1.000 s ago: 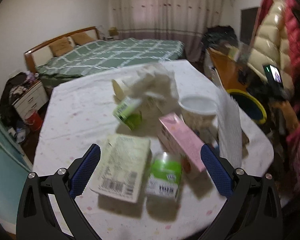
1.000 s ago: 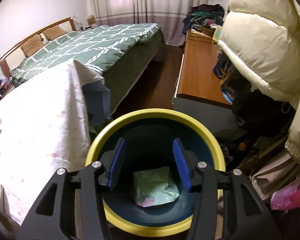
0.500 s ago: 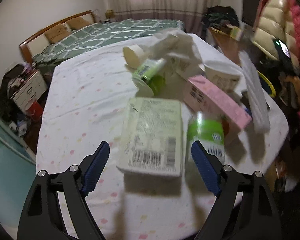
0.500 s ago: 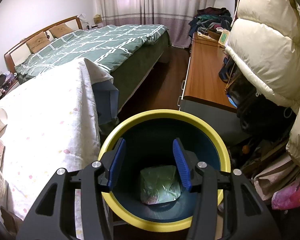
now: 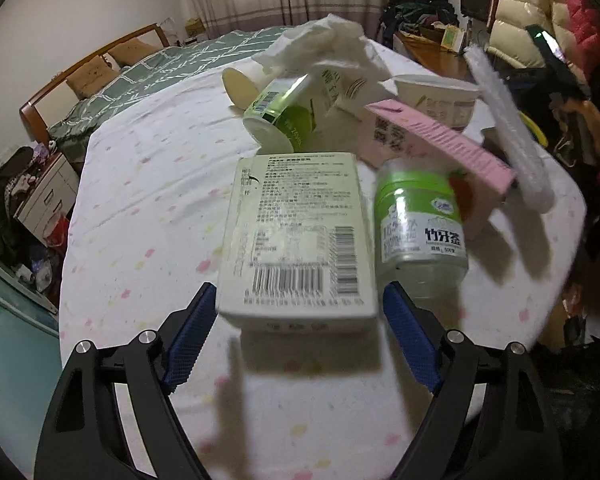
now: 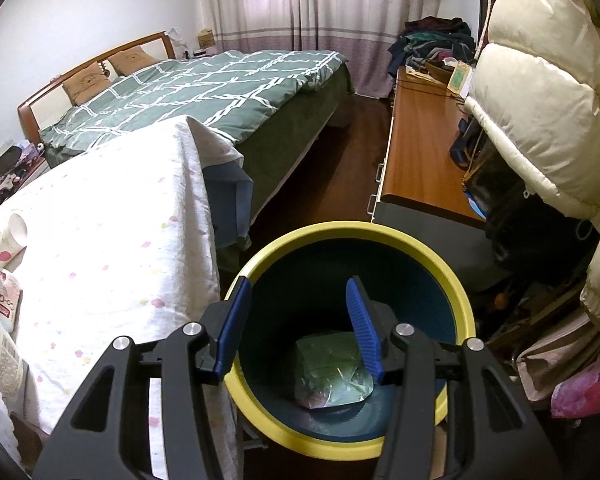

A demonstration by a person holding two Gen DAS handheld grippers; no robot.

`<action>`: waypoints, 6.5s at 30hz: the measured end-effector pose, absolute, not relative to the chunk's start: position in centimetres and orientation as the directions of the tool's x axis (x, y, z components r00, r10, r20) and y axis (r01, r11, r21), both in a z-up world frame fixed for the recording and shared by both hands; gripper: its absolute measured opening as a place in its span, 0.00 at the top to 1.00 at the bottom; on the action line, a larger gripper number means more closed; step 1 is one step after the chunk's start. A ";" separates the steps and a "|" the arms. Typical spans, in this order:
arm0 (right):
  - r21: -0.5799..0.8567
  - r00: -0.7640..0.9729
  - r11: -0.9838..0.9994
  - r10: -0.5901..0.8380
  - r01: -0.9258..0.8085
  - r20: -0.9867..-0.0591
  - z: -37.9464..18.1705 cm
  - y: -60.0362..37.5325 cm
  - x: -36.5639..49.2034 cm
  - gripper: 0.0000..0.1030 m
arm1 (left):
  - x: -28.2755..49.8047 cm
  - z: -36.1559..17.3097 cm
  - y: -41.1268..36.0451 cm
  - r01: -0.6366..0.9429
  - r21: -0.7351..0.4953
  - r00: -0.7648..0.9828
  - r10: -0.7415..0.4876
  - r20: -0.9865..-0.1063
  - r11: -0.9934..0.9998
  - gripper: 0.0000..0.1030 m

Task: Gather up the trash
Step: 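Grasp the cream printed box with the left tool, then carry the cream box to the yellow bin and open the left tool, then grasp the white foam net with the right tool, then carry the foam net to the yellow bin and release it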

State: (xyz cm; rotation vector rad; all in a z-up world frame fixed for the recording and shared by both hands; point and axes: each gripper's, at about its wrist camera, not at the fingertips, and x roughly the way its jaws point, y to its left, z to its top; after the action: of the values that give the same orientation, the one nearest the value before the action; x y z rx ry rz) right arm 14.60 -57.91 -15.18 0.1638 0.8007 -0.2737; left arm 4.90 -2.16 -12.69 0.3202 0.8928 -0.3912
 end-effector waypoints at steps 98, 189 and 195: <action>0.238 0.793 0.971 0.118 0.035 -0.598 -11.3 -43.6 2.9 0.38 | 3.6 1.3 -6.4 0.120 0.004 0.837 -0.099 -0.539 0.993 0.05; 0.114 0.700 0.932 -0.173 0.343 -0.693 -15.1 -55.6 12.5 0.58 | 7.0 -5.2 -10.8 0.284 0.017 0.730 -0.205 -0.652 0.959 0.05; 0.125 0.712 0.940 -0.149 0.317 -0.687 -14.7 -54.5 12.6 0.58 | 5.9 -7.9 -9.0 0.276 -0.006 0.688 -0.202 -0.697 0.961 0.07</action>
State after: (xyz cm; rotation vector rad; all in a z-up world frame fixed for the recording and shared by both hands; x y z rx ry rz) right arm 12.63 -54.48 -14.67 0.2421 0.7362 -0.2614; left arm 5.93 -9.03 -7.86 0.1022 0.7667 -0.2677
